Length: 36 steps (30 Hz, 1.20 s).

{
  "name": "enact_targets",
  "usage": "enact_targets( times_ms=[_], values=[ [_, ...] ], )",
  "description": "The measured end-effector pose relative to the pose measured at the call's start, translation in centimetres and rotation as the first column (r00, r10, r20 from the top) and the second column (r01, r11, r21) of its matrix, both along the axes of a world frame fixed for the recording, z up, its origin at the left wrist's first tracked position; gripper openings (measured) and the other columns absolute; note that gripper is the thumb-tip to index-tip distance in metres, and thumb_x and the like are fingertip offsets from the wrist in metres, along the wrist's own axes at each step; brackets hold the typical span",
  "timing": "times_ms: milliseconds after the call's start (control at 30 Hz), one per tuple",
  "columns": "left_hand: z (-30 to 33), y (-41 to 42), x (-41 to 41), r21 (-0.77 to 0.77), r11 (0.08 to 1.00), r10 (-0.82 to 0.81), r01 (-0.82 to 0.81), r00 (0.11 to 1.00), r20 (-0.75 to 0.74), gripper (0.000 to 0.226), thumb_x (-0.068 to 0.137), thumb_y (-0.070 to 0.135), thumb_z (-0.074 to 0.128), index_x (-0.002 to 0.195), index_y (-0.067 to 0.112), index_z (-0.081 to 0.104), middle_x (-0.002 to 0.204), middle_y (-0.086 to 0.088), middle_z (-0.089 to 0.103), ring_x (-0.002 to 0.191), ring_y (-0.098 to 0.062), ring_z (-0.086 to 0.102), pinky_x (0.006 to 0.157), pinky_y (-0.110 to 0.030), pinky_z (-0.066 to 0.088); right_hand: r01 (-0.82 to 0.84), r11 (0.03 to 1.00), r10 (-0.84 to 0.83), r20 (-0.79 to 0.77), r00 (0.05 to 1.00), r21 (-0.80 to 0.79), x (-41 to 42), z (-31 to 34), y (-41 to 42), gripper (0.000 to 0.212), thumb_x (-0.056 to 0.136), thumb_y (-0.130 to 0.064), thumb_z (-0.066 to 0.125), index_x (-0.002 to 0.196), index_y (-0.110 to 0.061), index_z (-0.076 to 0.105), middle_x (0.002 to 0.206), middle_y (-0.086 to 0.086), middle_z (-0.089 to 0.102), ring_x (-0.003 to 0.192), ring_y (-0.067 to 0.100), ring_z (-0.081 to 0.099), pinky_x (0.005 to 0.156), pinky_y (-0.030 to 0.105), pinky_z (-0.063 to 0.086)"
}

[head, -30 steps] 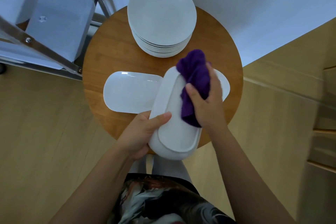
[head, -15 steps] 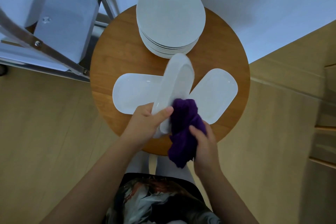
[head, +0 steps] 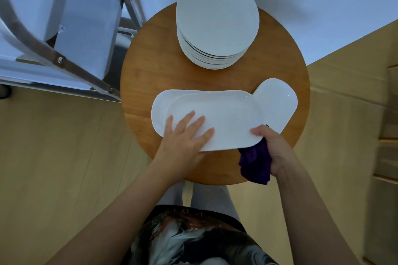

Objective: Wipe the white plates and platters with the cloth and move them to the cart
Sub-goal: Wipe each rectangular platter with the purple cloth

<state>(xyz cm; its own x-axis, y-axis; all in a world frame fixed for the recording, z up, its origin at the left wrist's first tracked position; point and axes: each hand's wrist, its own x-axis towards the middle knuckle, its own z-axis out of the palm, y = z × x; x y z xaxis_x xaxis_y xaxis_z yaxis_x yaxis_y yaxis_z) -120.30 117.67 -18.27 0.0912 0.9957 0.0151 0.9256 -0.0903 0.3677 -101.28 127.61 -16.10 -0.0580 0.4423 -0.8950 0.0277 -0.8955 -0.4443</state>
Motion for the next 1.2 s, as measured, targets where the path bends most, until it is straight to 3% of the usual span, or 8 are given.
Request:
enact_targets(
  times_ms=[67,133,267,333,500,667,1033,1200],
  values=[
    [-0.5,-0.7,-1.7,-0.11,0.982,0.161,-0.153,0.985,0.068,0.079,0.068,0.063,0.068,0.129,0.014,0.057,0.138,-0.018,0.05,0.13,-0.043,0.041,0.103,-0.061,0.023,-0.009,1.0,0.008,0.024,1.0,0.025,-0.8,-0.8,-0.5,0.017,0.083,-0.011,0.061,0.099,-0.014,0.061,0.088,0.007,0.07,0.078,0.024,0.065,0.065,0.034,0.054],
    [-0.8,-1.4,-3.3,-0.215,0.887,0.443,-0.408,0.884,0.151,0.081,0.071,0.07,0.053,0.129,0.014,0.053,0.132,-0.01,0.052,0.125,-0.032,0.044,0.102,-0.044,0.033,-0.005,0.999,0.004,0.017,1.0,0.04,-1.7,-1.3,-1.0,0.017,0.084,-0.012,0.061,0.1,-0.014,0.062,0.089,0.007,0.07,0.079,0.024,0.065,0.066,0.034,0.054],
    [-3.1,-2.1,-5.7,-0.554,0.574,0.817,-0.603,0.471,0.333,0.038,0.088,0.032,0.06,0.119,0.02,0.041,0.094,0.008,0.053,0.085,-0.014,0.058,0.059,-0.024,0.043,-0.056,0.996,0.056,0.01,0.998,0.071,-3.7,-2.2,-1.8,0.014,0.084,-0.013,0.063,0.098,-0.014,0.063,0.08,0.003,0.073,0.069,0.018,0.069,0.057,0.029,0.054],
    [-4.5,-2.1,-6.5,-0.593,0.525,0.85,-0.611,0.413,0.327,0.038,0.09,0.024,0.06,0.119,0.021,0.037,0.092,0.005,0.054,0.077,-0.008,0.055,0.056,-0.022,0.043,-0.057,0.994,0.053,0.04,0.998,0.096,-4.6,-2.8,-2.0,0.016,0.084,-0.015,0.064,0.1,-0.014,0.062,0.083,0.003,0.072,0.069,0.017,0.069,0.055,0.027,0.053],
    [-6.5,-1.0,-7.2,-0.607,0.543,0.831,-0.58,0.477,0.287,0.027,0.091,0.031,0.059,0.108,0.024,0.039,0.08,0.012,0.052,0.071,-0.007,0.055,0.052,-0.018,0.04,-0.049,0.95,-0.089,0.42,0.903,0.307,-6.4,-4.7,-2.5,0.022,0.081,-0.028,0.068,0.092,-0.032,0.05,0.092,-0.01,0.058,0.085,0.015,0.058,0.058,0.022,0.047],
    [-7.5,0.1,-7.3,-0.598,0.555,0.815,-0.578,0.521,0.253,0.029,0.093,0.025,0.056,0.115,0.016,0.039,0.092,0.002,0.053,0.069,-0.007,0.051,0.052,-0.018,0.039,-0.218,0.911,-0.077,0.662,0.746,0.352,-6.7,-6.1,-3.2,0.05,0.08,-0.036,0.07,0.121,-0.023,0.045,0.103,-0.011,0.049,0.09,0.01,0.049,0.054,0.011,0.037],
    [-8.6,1.4,-7.0,-0.604,0.5,0.832,-0.621,0.539,0.135,0.042,0.095,0.028,0.053,0.126,0.006,0.035,0.106,-0.011,0.056,0.081,-0.02,0.051,0.058,-0.028,0.04,-0.151,0.866,-0.25,0.673,0.697,0.477,-4.8,-6.2,-3.6,0.042,0.083,-0.044,0.064,0.118,-0.023,0.052,0.099,-0.012,0.054,0.078,0.005,0.051,0.055,0.009,0.036],
    [-7.7,2.3,-6.8,-0.643,0.405,0.862,-0.65,0.506,0.032,0.047,0.095,0.026,0.053,0.129,0.005,0.03,0.115,-0.018,0.056,0.096,-0.033,0.059,0.067,-0.036,0.046,0.173,0.772,-0.517,0.446,0.731,0.611,-2.4,-4.6,-2.5,0.024,0.079,-0.042,0.069,0.096,-0.038,0.052,0.094,-0.016,0.059,0.092,0.013,0.06,0.071,0.027,0.053]
  ],
)
